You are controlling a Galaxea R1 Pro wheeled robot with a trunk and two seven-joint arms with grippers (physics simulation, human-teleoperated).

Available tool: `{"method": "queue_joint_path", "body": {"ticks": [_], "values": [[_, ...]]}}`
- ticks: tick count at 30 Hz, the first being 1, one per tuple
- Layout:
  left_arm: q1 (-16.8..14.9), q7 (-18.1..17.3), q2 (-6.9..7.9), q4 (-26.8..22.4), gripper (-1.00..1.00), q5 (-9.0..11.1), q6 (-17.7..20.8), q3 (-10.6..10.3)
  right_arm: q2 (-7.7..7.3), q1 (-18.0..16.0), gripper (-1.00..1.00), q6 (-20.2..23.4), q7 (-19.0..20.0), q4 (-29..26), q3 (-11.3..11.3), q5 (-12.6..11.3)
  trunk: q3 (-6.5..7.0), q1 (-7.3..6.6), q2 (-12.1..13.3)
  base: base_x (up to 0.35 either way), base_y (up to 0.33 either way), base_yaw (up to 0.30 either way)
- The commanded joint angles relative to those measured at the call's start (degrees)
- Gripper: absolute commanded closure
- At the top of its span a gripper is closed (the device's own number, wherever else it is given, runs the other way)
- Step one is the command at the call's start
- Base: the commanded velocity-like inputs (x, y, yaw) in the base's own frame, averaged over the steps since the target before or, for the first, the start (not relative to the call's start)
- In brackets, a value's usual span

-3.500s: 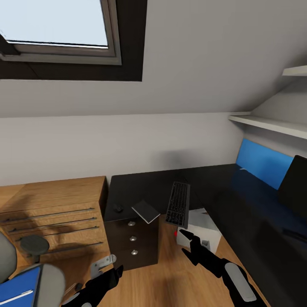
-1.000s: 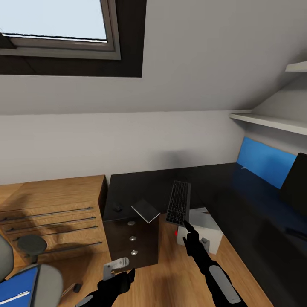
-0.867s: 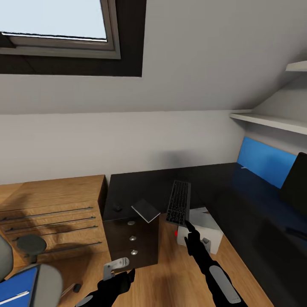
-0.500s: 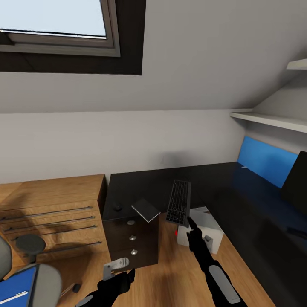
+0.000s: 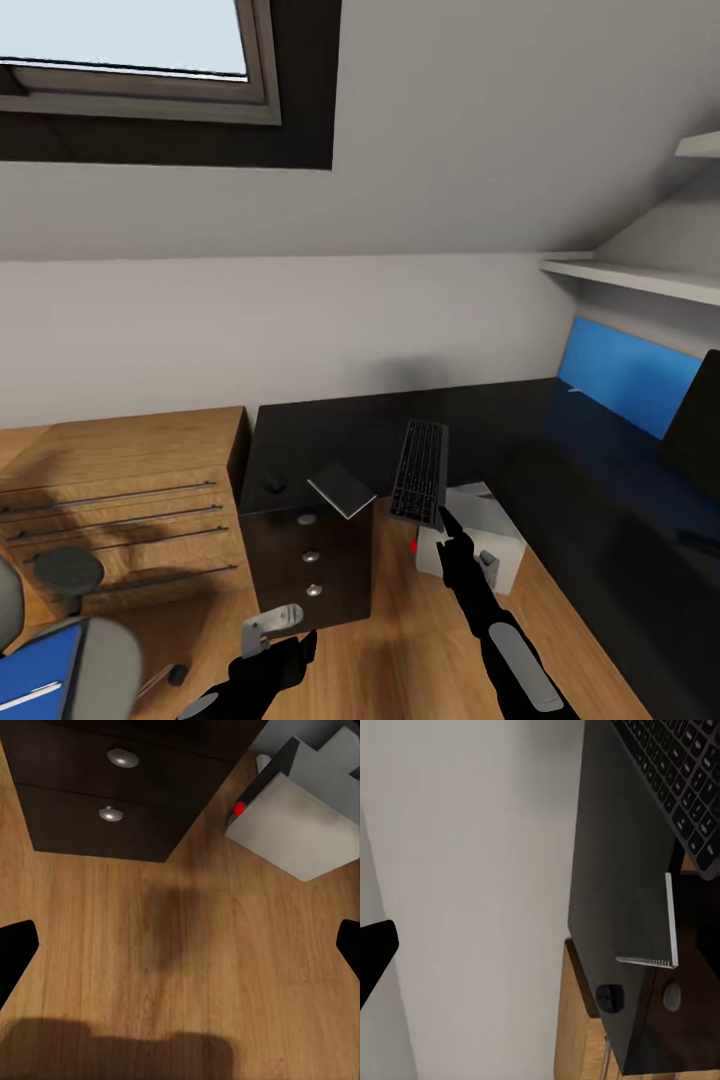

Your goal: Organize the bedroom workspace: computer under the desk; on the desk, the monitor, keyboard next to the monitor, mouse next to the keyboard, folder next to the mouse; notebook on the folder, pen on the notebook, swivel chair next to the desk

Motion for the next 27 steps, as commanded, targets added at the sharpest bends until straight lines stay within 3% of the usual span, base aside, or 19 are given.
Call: {"method": "queue_joint_path", "body": {"ticks": [1, 27], "values": [[0.0, 0.5, 0.0, -0.1, -1.0, 0.6, 0.1, 0.0, -0.01, 0.0, -1.0, 0.3, 0.2, 0.0, 0.0, -0.6, -0.25, 0.24, -0.5, 0.0, 0.0, 0.0], [0.0, 0.5, -0.09, 0.0, -1.0, 0.6, 0.1, 0.0, -0.05, 0.0, -1.0, 0.2, -0.4, 0.4, 0.1, -0.3, -4.92, 5.95, -10.9, 0.0, 0.0, 0.0]]}}
